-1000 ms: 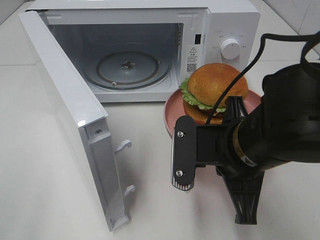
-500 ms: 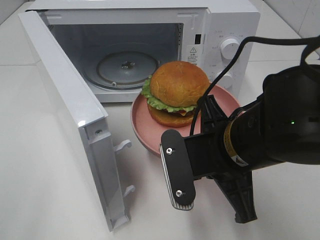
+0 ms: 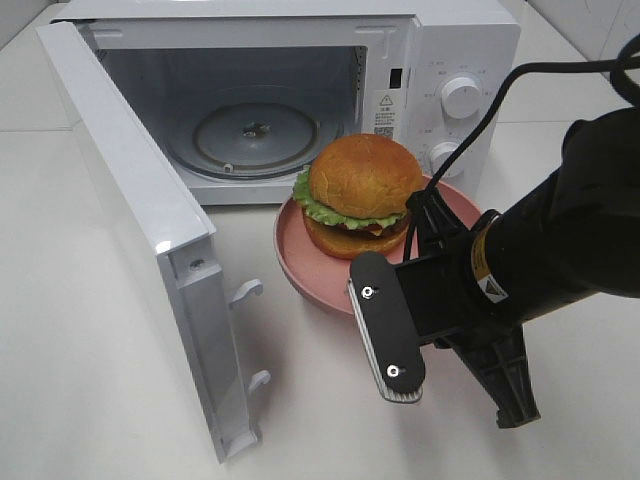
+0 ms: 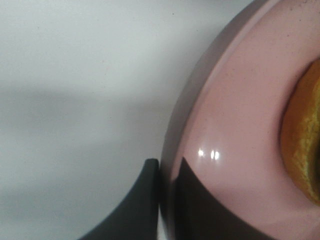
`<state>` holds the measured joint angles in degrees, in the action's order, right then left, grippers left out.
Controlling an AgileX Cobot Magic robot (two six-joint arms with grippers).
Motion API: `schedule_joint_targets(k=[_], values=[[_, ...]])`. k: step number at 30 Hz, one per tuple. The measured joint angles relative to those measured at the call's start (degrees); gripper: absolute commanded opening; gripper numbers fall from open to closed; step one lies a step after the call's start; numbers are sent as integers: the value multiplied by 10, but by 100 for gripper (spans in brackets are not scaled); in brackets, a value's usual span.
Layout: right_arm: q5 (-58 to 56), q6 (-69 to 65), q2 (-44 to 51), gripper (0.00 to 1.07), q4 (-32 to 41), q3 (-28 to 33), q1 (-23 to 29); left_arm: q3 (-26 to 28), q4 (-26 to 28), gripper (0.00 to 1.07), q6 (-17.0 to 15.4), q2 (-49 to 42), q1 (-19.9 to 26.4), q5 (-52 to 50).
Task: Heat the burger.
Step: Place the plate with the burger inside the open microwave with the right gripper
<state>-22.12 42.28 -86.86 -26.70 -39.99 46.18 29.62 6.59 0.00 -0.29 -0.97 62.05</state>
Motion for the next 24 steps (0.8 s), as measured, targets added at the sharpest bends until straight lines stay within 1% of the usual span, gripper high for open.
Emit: schedule_joint_targets(k=[4,6,7,8,9,10,11,12,13,14,16,17,18,19,20,22,24], values=[[10,50,0,0,25,0,-15,0,0,98,0,0,0,0],[16,99,0,0,54,0,-26,0,0,98,0,0,0,0],[16,99,0,0,54,0,-26,0,0,98,0,0,0,0],[19,133,0,0,78,0,-33,0,0,98,0,0,0,0],[19,133,0,0,78,0,-33,0,0,98,0,0,0,0],[23,176,0,0,109,0,-41,0,0,98,0,0,0,0],[26,200,0,0,125,0,-44,0,0,98,0,0,0,0],[26,200,0,0,125,0,-44,0,0,98,0,0,0,0],[32,244,0,0,154,0,-52,0,0,98,0,0,0,0],[32,244,0,0,154,0,-52,0,0,98,0,0,0,0],[38,309,0,0,198,0,-64,0,0,98,0,0,0,0],[38,309,0,0,198,0,-64,0,0,98,0,0,0,0],[42,343,0,0,231,0,-72,0,0,98,0,0,0,0],[42,343,0,0,231,0,-72,0,0,98,0,0,0,0],[42,376,0,0,259,0,-81,0,0,98,0,0,0,0],[42,391,0,0,272,0,-87,0,0,98,0,0,0,0],[45,442,0,0,314,0,-104,0,0,98,0,0,0,0]])
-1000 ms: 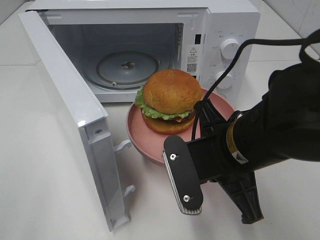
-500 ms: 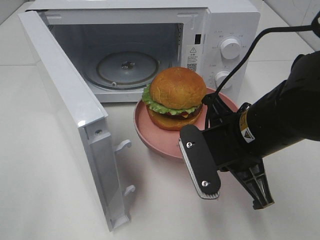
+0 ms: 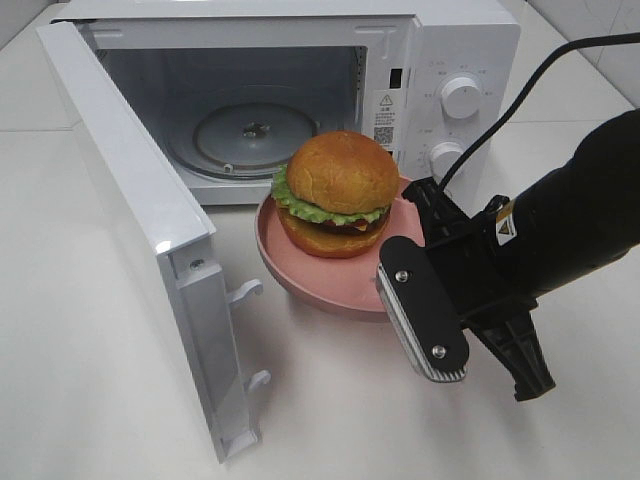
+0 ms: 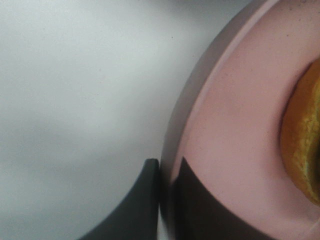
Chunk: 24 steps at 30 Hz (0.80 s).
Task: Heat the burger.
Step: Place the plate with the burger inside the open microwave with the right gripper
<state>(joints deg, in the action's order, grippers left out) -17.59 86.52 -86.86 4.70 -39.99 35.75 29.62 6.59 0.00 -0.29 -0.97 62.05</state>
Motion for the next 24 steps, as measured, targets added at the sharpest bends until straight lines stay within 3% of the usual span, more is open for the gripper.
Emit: schedule_joint_targets(k=[7,24], values=[[5,53,0,0,50,0,-9,0,0,98,0,0,0,0],[56,65,-3,0,53,-8,-9,0,0,98,0,0,0,0]])
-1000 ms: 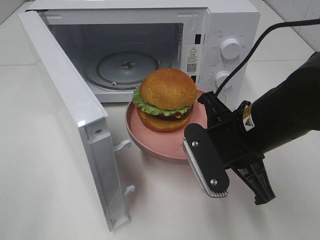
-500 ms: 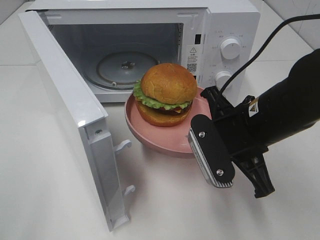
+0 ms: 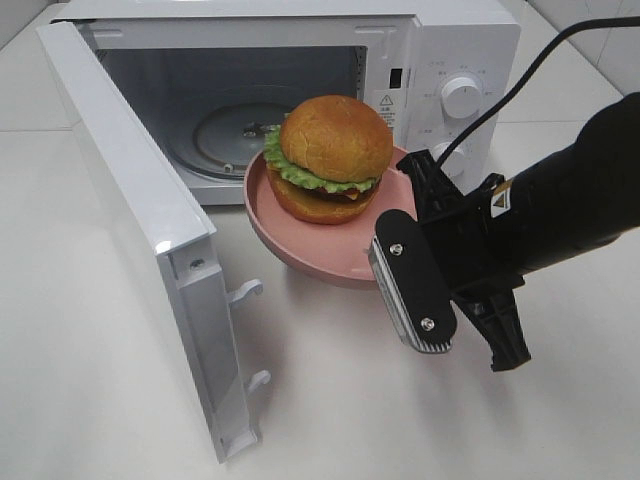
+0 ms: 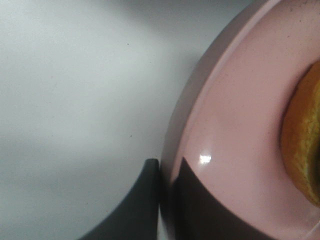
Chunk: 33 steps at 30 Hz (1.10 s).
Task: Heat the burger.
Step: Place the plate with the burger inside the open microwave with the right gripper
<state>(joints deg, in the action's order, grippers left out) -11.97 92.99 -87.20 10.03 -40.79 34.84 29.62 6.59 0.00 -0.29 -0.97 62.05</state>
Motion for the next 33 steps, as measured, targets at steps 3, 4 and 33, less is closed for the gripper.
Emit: schedule_joint_targets(k=[3,4,33], values=[[1,1,-5,0,0,-10,0,0,0,98,0,0,0,0],[1,1,-9,0,-1,-17,0,0,0,98,0,0,0,0],[5,-19,-114,0,-66,-122,20,0,0,98,0,0,0,0]])
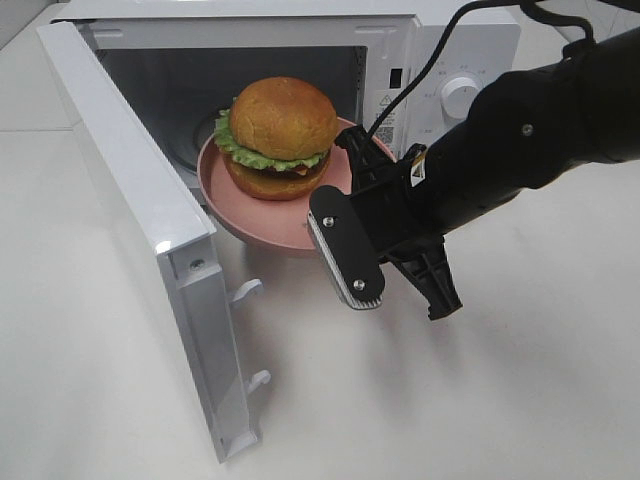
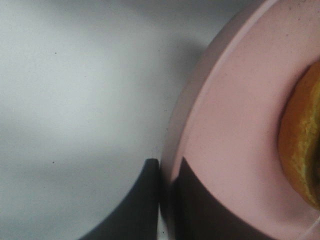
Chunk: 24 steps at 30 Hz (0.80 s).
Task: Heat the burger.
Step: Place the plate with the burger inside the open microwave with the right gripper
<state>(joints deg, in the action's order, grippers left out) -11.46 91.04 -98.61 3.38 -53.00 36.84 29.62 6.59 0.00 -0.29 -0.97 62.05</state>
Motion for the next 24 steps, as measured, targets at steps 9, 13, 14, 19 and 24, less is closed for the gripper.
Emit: schedule_joint_targets(k=[9,13,14,19,24], values=[[-5,-10,-34,0,-7,-40,0,0,0,98,0,0,0,0],[-8,-14,-50,0,-7,-60,0,0,0,98,0,0,0,0],[-8,-14,-50,0,-7,-60,0,0,0,98,0,0,0,0],[-18,-26,-71,0,-8,-84,0,0,0,98,0,0,0,0],[-26,-36,-93,0,-8,-112,0,0,0,98,0,0,0,0]])
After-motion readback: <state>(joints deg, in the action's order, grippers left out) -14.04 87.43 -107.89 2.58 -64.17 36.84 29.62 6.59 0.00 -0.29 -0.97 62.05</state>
